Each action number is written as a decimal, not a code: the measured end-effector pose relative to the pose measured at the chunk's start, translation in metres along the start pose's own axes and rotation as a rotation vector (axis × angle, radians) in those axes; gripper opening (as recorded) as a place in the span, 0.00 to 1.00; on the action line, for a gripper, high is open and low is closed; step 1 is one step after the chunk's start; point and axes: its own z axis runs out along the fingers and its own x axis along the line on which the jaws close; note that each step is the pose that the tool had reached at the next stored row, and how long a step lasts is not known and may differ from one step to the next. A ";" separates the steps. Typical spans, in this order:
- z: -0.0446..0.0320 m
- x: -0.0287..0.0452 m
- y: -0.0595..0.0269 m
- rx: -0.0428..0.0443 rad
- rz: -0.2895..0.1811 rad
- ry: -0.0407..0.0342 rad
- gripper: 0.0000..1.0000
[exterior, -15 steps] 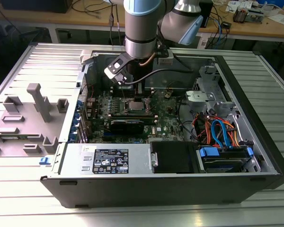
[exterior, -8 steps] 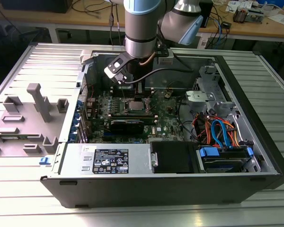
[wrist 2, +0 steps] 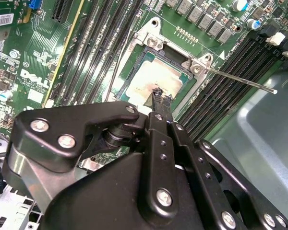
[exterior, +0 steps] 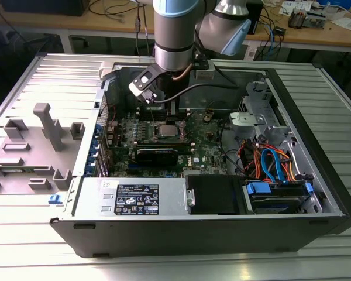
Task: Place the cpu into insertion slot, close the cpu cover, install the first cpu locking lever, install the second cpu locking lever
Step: 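Close the cpu cover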
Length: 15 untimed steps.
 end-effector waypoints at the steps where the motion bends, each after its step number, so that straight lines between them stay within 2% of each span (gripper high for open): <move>1: -0.0002 0.0000 0.0000 0.0000 0.000 -0.0001 0.11; 15: -0.0048 0.0000 0.0001 0.0001 0.000 -0.0002 0.11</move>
